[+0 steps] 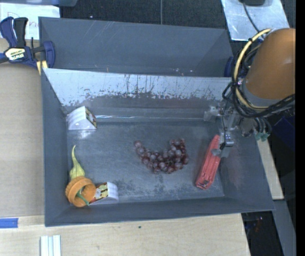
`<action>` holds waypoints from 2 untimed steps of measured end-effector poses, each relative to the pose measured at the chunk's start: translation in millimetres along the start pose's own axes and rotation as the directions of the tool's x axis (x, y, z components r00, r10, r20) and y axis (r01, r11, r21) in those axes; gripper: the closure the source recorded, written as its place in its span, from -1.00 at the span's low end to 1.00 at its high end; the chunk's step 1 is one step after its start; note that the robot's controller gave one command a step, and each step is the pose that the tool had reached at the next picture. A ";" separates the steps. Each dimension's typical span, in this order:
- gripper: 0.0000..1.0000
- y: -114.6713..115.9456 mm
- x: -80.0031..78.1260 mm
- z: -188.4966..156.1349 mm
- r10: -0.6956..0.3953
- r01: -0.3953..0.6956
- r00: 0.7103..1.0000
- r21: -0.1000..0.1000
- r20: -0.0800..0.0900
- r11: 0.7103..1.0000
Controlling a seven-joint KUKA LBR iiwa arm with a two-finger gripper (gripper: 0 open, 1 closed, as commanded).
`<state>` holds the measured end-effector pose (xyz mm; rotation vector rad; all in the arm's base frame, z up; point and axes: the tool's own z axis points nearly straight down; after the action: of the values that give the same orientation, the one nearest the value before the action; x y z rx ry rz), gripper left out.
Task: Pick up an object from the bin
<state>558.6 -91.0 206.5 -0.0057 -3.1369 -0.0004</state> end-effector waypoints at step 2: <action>-1.00 50.1 -5.6 94.1 -0.026 0.026 1.000 0.002 0.013 1.000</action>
Offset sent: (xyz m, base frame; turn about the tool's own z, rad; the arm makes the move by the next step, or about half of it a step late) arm 0.0054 0.0715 -0.1365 -0.0359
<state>563.9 -40.9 112.3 0.0348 -3.1494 0.0018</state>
